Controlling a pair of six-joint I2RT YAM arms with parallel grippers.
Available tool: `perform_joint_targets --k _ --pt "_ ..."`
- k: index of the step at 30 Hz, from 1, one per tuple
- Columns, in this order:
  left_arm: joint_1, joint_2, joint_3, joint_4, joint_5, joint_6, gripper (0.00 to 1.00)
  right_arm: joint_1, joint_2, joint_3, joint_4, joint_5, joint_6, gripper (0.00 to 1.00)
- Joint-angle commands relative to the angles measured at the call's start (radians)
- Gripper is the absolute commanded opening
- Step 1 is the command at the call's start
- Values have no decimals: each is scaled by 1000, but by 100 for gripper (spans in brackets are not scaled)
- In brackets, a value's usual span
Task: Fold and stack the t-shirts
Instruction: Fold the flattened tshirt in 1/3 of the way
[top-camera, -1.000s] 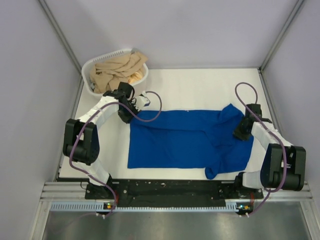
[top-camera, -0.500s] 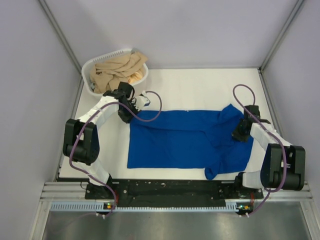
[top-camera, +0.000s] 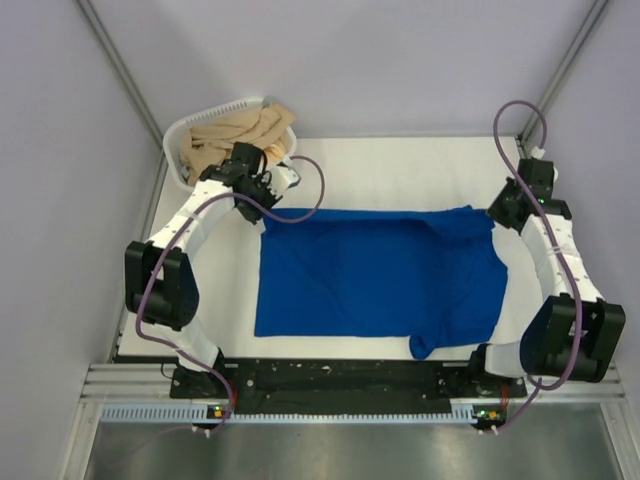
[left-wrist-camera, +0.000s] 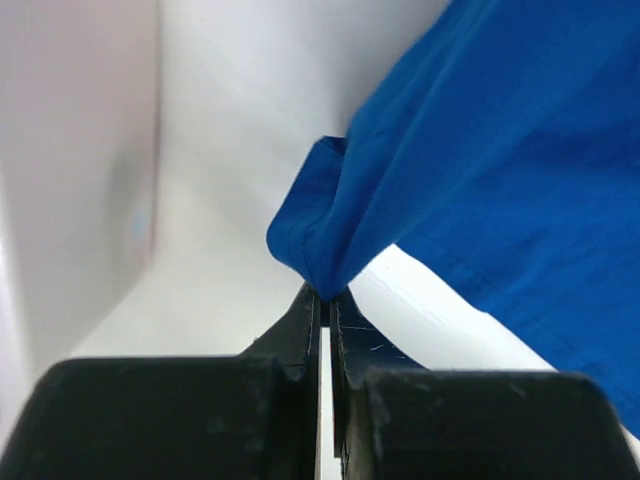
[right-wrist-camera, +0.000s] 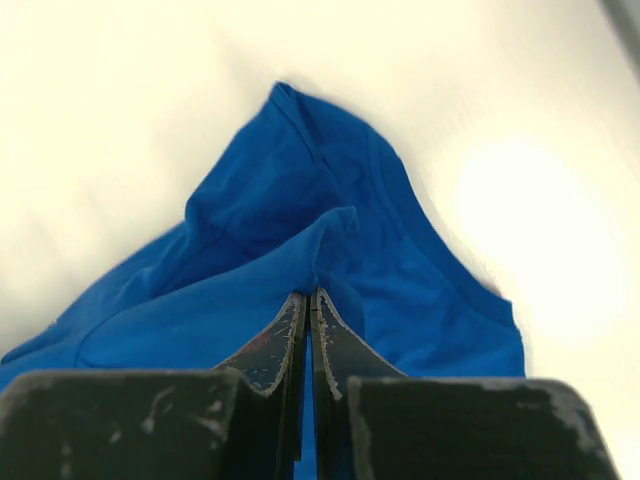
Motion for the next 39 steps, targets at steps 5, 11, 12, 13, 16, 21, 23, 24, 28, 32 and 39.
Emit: perform_joint_targets --k 5,11,12,13,16,21,23,24,28,32,39 --pt "2 -102 21 23 -60 -7 0 -20 -96 74 -89 22 -51 0" --pt "-4 -99 -157 0 -66 40 0 -31 -145 -103 -114 -9 -25 0" --pt "-2 -93 -178 -2 -61 45 0 -40 -149 -121 -114 -10 -21 0" --pt "-4 -88 -198 -5 -52 48 0 -48 -146 -141 -112 -12 -14 0" --pt "-10 -64 -226 -2 -38 50 0 -49 -139 -181 -111 -10 -7 0" --pt "-19 -25 -237 -20 -14 60 8 -49 -128 -238 -106 -10 7 0" --pt "-21 -19 -238 -47 -14 80 17 -49 -128 -265 -105 -16 18 0" --pt "-21 -19 -240 -61 -9 91 24 -49 -130 -275 -105 -15 24 7" --pt "-15 -59 -220 -162 61 180 51 -49 -140 -273 -99 17 19 41" --pt "1 -102 -145 -192 129 199 65 -48 -119 -192 -13 -8 -36 53" --pt "-5 89 38 -28 31 -10 49 -23 206 56 141 -171 -192 55"
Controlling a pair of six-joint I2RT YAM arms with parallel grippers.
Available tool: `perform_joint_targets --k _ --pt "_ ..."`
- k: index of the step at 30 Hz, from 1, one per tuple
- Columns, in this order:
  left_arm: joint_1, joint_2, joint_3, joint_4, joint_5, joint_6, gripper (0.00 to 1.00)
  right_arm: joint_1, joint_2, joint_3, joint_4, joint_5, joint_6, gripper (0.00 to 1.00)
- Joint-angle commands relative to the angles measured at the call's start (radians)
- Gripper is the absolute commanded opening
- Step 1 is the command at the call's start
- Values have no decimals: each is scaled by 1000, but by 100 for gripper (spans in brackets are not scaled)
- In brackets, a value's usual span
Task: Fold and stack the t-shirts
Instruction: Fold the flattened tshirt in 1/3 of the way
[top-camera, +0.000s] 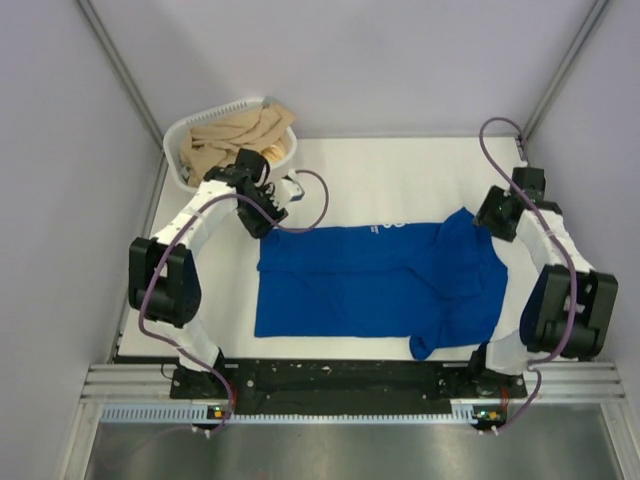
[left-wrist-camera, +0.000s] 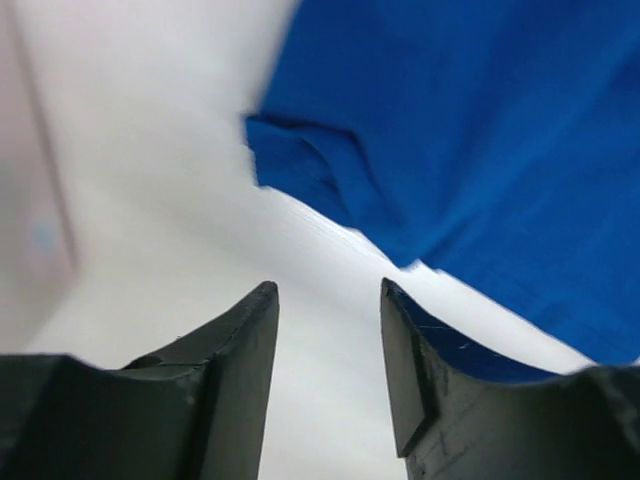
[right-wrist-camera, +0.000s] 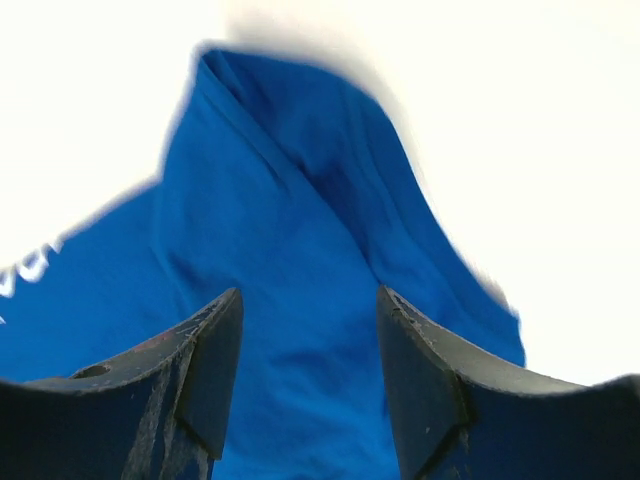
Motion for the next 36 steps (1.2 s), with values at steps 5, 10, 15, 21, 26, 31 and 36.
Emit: perform_joint_targets --k 5,10,15,21,26,31,36 --pt "-5 187 107 188 -81 -154 50 29 357 313 118 -105 -155 53" --pt "-15 244 89 268 -98 -165 57 36 475 388 121 -125 -164 53" --pt "-17 292 77 318 -119 -171 58 39 535 413 121 -128 -167 53" --pt "-17 324 49 334 -110 -180 52 37 566 408 127 -124 -172 44" --pt "-17 326 35 326 -110 -176 25 39 558 400 139 -177 -158 7" --pt "-11 304 -2 355 -148 -170 0 33 514 399 141 -81 -131 0" --pt "14 296 -26 412 -259 -191 0 13 449 373 142 -1 -111 0"
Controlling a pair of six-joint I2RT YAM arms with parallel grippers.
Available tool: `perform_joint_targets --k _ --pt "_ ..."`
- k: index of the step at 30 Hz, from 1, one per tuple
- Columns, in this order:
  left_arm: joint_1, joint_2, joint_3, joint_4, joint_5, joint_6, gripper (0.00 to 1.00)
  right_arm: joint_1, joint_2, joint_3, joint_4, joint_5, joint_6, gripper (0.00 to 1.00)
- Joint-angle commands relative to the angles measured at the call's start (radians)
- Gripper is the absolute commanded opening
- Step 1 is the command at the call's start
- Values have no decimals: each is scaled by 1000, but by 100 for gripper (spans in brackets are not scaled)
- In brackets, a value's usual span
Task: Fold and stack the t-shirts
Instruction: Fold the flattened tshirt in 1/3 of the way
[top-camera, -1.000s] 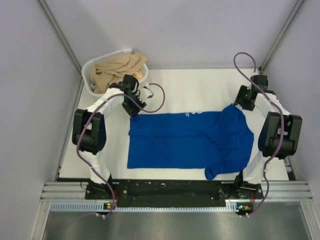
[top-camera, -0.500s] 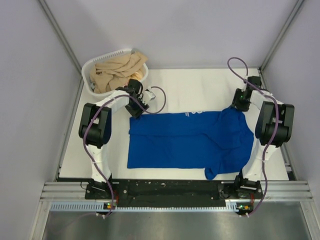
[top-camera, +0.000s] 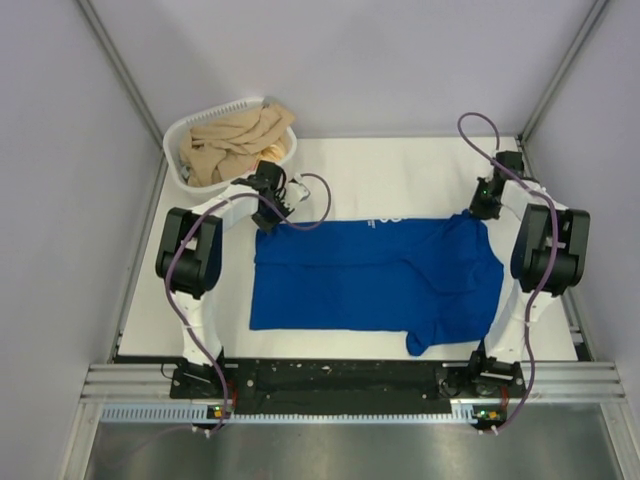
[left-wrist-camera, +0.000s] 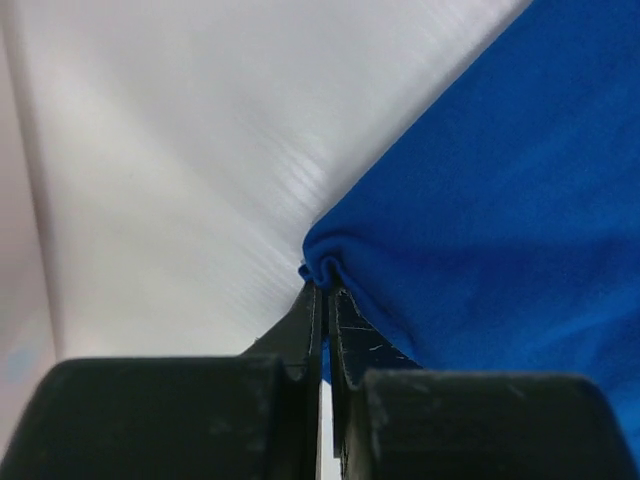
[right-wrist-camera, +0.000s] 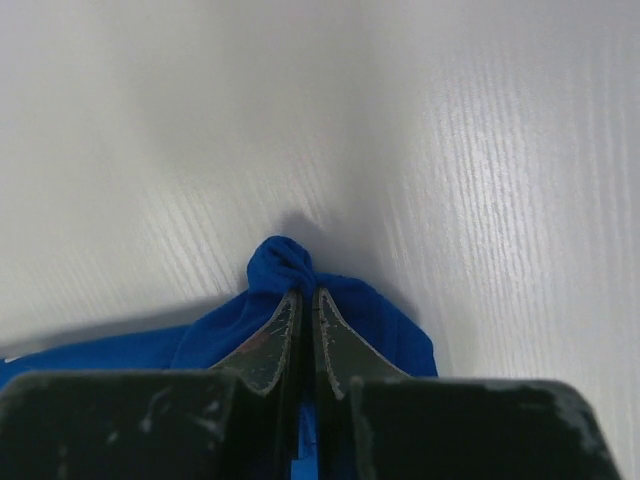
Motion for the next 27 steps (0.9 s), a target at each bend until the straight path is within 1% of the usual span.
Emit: perform_joint_targets --k 1,4,6,14,15,18,21,27 --pt "37 0 -45 50 -113 -21 0 -13 -111 1 45 95 26 0" --pt "40 -3 -59 60 -111 -41 0 -11 -142 -37 62 93 43 0" --pt "41 -4 -68 73 -119 -48 0 -13 -154 -54 68 124 54 0" --pt "55 -3 -58 68 -125 -72 0 -33 -113 -51 69 176 63 0" --pt "55 -6 -54 65 -122 -72 0 -34 -105 -48 69 175 62 6" --pt "54 -15 -58 59 -82 -58 0 -34 -82 -31 80 121 46 19" --pt "54 -23 -64 57 -56 -50 0 -33 -101 -43 78 104 51 29" --pt "55 -20 -65 63 -53 -49 0 -15 -234 -143 91 101 51 33"
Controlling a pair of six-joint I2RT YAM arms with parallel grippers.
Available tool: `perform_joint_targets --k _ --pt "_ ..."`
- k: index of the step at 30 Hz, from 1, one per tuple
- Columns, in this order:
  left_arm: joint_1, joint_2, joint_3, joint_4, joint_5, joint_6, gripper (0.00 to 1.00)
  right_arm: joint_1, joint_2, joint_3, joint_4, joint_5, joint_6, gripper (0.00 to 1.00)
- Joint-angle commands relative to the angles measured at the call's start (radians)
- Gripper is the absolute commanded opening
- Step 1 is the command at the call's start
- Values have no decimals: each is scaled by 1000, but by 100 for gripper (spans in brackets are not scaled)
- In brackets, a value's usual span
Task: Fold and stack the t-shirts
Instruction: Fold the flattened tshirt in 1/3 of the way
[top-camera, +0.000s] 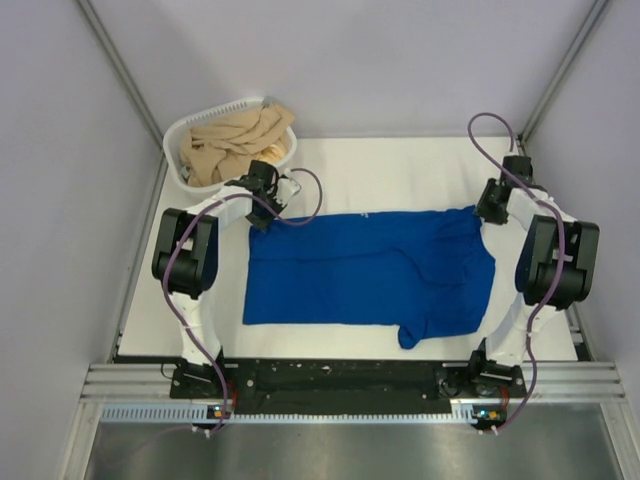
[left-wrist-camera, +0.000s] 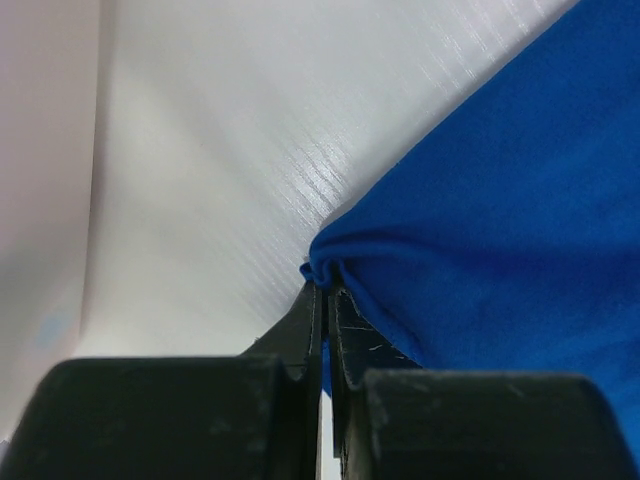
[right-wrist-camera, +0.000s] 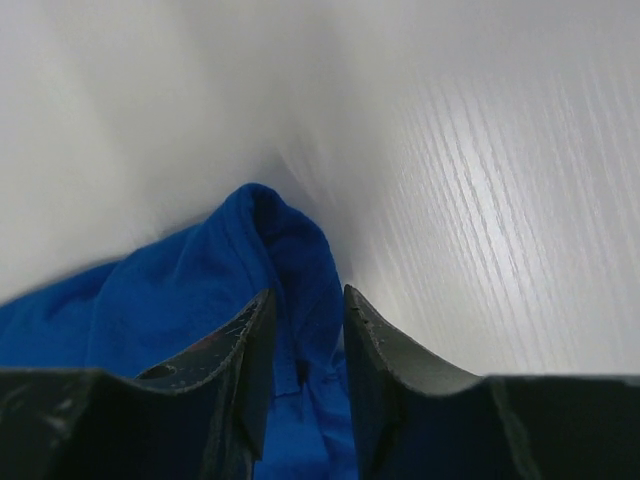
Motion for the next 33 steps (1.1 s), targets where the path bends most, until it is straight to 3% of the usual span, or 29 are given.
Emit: perform_joint_targets --k 1,5,14,19,21,24,27,33 --pt "15 -6 -27 -27 5 5 0 14 -142 -78 38 -3 2 35" --pt "13 -5 -20 -29 13 -4 0 50 -204 -167 66 -57 45 40" --pt "15 -11 -36 -10 -7 -9 0 71 -151 -181 68 21 82 41" --pt "15 -17 -31 10 -23 -17 0 35 -40 -144 63 18 110 10" --pt "16 -20 -25 14 -39 -18 6 9 -23 -138 60 21 116 0" --pt "18 -28 -24 31 -81 -17 17 -7 -25 -116 42 15 99 0" --pt "16 -51 -30 56 -127 -17 26 -7 -41 -72 -18 21 56 7" --pt "13 -132 -37 45 -133 3 46 -2 -165 3 -118 32 -2 41"
